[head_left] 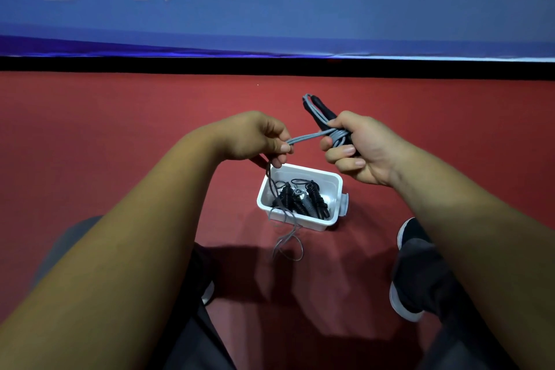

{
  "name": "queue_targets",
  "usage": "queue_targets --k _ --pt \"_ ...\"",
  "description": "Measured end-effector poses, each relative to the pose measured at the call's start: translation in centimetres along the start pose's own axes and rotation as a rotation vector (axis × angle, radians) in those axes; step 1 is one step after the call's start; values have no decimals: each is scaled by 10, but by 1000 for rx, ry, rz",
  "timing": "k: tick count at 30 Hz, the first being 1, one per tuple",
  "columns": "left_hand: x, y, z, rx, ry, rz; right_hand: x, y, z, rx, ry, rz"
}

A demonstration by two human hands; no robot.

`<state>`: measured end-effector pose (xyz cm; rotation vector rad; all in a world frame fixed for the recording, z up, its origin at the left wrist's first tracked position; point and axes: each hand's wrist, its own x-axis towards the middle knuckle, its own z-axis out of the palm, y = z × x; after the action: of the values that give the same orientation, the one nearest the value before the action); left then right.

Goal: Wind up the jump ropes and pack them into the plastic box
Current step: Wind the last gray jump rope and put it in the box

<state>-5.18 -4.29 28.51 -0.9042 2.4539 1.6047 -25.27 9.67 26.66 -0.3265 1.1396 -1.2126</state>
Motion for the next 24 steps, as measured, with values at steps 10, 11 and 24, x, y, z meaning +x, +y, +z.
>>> queue_targets --k 10,11,24 --pt "12 -12 8 215 20 -38 -4 4 4 -6 -16 -9" --pt "13 -12 10 226 35 -41 -5 4 4 -4 -24 -5" --pt "15 -6 12 -137 200 45 -24 8 2 -221 -317 227"
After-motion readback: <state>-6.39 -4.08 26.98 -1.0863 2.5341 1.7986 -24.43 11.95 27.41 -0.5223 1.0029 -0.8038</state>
